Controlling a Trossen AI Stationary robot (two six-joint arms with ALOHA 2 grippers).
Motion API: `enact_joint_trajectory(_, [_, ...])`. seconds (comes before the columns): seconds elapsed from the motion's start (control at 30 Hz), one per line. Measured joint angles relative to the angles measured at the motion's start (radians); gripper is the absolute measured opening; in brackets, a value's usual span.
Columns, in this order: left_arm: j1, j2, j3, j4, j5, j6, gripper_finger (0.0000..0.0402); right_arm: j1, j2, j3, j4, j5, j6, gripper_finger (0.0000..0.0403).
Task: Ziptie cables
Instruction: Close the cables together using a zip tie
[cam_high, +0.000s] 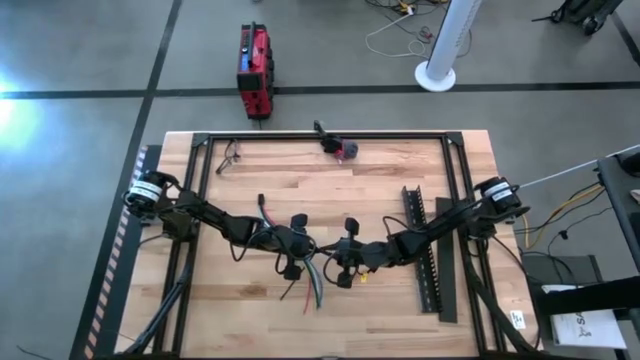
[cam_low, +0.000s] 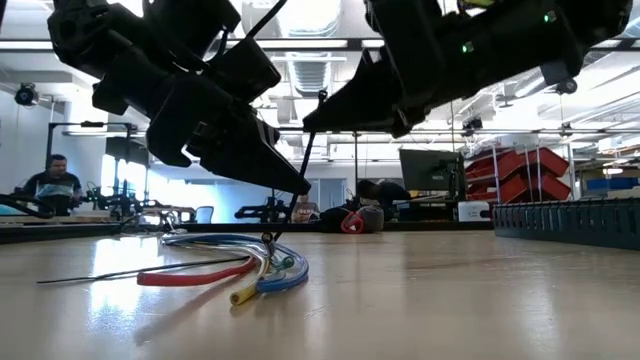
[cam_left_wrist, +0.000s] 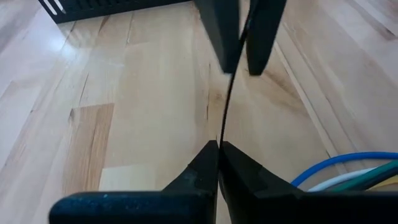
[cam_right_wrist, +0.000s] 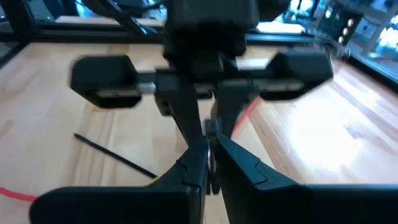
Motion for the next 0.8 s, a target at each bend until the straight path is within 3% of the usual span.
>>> enact_joint_trajectory(0.8, [0.0, 0.0, 0.0, 0.007, 0.0, 0.0, 0.0, -0.01, -0.009, -0.001, -0.015, 0.001, 0.051, 0.0])
